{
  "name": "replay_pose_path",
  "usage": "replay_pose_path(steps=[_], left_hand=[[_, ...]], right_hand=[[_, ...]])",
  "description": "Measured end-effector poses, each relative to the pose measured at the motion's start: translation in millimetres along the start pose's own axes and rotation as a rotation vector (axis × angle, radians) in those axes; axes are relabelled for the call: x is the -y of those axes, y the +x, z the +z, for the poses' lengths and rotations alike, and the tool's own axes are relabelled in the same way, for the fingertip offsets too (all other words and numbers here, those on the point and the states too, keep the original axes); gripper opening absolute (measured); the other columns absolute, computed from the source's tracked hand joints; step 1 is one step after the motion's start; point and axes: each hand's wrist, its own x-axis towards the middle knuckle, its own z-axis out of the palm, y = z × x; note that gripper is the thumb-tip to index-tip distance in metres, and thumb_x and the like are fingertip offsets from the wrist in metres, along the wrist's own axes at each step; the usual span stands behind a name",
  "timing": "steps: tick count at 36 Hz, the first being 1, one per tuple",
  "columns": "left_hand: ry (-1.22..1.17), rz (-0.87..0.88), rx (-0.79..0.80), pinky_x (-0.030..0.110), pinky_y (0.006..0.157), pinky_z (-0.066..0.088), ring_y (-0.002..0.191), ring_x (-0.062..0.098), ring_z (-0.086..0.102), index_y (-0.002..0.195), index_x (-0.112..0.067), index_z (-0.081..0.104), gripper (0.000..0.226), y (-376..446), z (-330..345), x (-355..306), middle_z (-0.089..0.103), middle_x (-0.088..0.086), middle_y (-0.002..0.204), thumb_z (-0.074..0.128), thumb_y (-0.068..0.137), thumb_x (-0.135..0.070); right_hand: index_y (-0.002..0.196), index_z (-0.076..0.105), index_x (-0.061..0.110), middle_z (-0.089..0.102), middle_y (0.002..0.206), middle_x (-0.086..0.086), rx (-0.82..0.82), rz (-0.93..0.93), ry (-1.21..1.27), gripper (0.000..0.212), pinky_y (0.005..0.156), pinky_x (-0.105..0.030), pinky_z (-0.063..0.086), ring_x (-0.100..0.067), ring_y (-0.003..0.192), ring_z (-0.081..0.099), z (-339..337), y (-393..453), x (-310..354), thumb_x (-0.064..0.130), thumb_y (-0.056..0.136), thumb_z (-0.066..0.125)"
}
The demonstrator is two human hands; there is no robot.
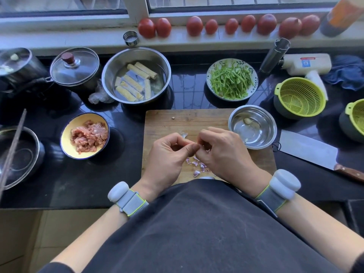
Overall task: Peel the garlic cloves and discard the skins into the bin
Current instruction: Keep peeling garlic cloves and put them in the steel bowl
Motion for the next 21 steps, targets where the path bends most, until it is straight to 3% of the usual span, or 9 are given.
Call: replay_pose_path(steps=[9,21], left_hand=[[-0.059,-0.042,-0.009,0.038,0.081,0.06,0.078,0.023,0.07,0.086,0.003,0.07,0.009,1.7,-0.6,2.9,0.074,0.017,0.084,0.076,0.085,-0.003],[-0.256,-0.108,-0.044,0.035,0.077,0.061,0.08,0.032,0.07,0.096,0.005,0.064,0.009,2.8,-1.4,2.4,0.074,0.021,0.086,0.069,0.088,0.003]], right_hand=[[0.068,0.056,0.017,0.05,0.063,0.008,-0.031,0.09,0.169,0.012,0.056,-0.034,0.042,-0.014,0.062,0.047,3.0,0.4,-3.1,0.02,0.078,0.063],[0.068,0.059,0.013,0.053,0.059,0.003,-0.018,0.247,0.335,0.012,0.056,-0.028,0.041,-0.013,0.057,0.048,5.3,-3.3,-9.6,0.01,0.079,0.064]])
